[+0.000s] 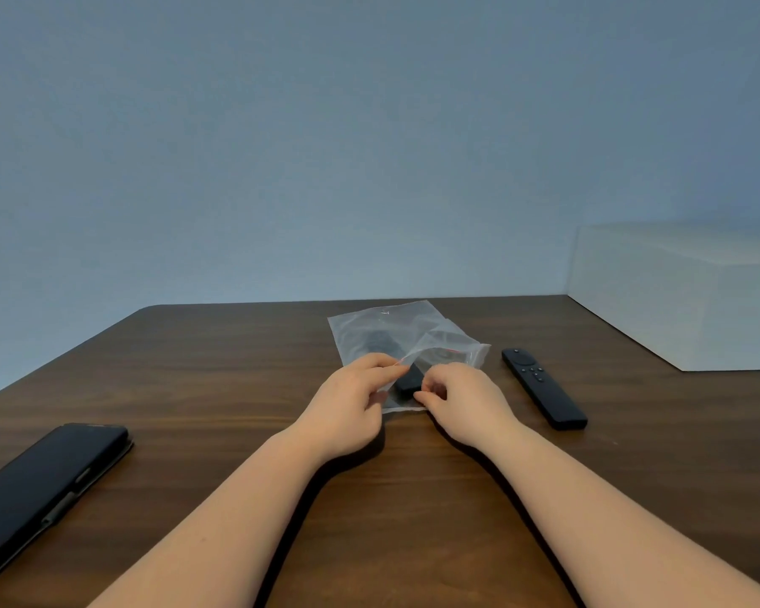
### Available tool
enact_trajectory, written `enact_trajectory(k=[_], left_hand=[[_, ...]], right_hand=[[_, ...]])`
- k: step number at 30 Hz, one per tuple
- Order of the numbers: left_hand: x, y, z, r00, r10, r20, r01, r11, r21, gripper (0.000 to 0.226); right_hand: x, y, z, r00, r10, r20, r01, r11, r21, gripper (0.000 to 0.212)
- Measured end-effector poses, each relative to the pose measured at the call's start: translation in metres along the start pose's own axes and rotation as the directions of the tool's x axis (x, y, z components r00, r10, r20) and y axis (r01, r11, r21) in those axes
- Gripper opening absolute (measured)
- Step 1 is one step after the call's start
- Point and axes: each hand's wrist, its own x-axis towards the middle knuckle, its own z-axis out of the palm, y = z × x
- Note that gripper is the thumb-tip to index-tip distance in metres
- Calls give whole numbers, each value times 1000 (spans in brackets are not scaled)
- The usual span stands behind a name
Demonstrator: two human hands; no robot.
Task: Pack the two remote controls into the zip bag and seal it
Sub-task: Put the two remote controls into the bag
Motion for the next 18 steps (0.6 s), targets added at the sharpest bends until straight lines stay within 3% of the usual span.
enact_trajectory(k=[6, 12, 15, 18], left_hand=[[1, -1, 1, 1000, 7, 6, -7, 1000, -7, 48], [1, -4, 2, 1000, -12, 22, 12, 1000, -2, 47], [0, -5, 2, 1000, -21, 11, 22, 1000, -11, 49], [-1, -6, 0, 999, -38, -33, 37, 999, -23, 49]], right_hand=[[1, -5, 8, 995, 19, 102, 0, 982, -187, 39], [4, -11, 9, 986, 55, 159, -7, 957, -289, 45], [5, -7, 7, 990, 38, 133, -11, 980, -197, 43], [5, -2, -7, 999, 14, 29, -16, 998, 54, 37]])
